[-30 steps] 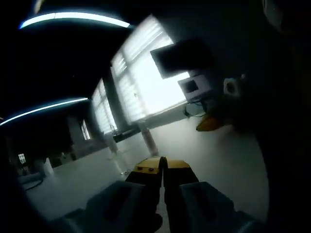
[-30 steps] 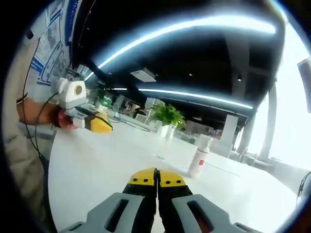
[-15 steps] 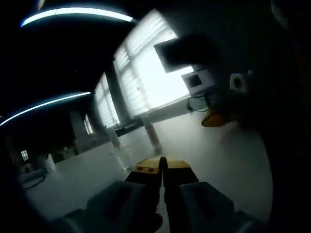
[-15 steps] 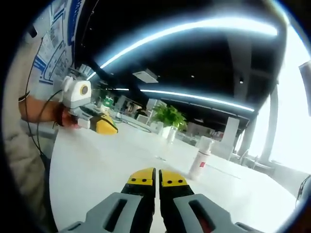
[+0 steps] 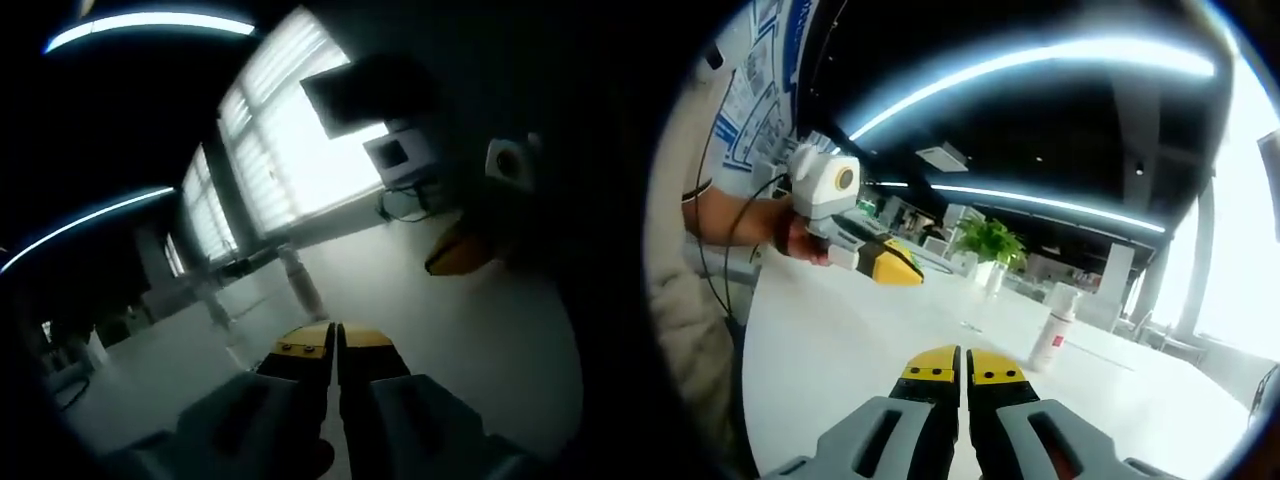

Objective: Clamp pump bottle remove cover press pump head put on cover

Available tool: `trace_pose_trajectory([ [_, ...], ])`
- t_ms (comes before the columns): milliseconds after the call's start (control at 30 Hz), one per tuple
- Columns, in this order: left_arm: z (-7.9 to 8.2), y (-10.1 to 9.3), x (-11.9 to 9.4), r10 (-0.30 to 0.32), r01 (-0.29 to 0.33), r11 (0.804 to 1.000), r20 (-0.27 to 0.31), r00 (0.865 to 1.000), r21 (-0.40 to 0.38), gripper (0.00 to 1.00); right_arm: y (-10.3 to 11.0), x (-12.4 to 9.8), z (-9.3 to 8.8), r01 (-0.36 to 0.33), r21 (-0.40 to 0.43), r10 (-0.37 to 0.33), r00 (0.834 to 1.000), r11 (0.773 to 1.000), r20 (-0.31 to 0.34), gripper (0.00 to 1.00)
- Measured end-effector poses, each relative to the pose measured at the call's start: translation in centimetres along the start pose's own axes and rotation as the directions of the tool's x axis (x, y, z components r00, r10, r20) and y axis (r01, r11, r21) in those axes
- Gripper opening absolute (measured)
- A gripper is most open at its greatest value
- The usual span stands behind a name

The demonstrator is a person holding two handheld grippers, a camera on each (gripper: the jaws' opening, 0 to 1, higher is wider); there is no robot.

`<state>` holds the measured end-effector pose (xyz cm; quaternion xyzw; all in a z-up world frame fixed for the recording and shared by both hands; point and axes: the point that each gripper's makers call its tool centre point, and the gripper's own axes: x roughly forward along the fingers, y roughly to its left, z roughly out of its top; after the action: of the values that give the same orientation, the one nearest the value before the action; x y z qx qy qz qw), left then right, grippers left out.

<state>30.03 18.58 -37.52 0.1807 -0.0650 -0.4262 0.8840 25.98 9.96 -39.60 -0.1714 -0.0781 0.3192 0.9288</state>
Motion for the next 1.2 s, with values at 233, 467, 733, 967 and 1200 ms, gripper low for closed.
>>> trace_pose_trajectory([
  [233,0.2,0.9,1.6,0.010,-0.011,0.998,-0.007,1.000,-0.055,0.00,-0.2,0.0,-0.2,0.007,0.011,-0.007,1.000,1.000,-0.003,0.00],
  [467,0.7,1.1,3.2,0.006,-0.006,0.997,-0.004,1.000,-0.077,0.00,-0.6,0.0,-0.4,0.012,0.014,-0.012,1.000,1.000,-0.003,0.00],
  [733,0.4,1.6,4.9,0.004,-0.007,0.989,-0.018,1.000,-0.145,0.03,-0.7,0.0,-0.4,0.019,0.014,-0.018,1.000,1.000,-0.003,0.00],
  [967,-0.2,2.1,6.8,0.008,-0.016,0.982,-0.041,0.999,-0.190,0.05,-1.4,-0.2,-0.6,0.041,0.047,-0.041,0.999,0.998,-0.003,0.00],
  [1200,-1.2,2.9,8.2,0.028,-0.041,0.972,-0.063,0.998,-0.231,0.05,-2.0,-0.1,-1.0,0.071,0.076,-0.070,0.997,0.995,-0.021,0.00],
])
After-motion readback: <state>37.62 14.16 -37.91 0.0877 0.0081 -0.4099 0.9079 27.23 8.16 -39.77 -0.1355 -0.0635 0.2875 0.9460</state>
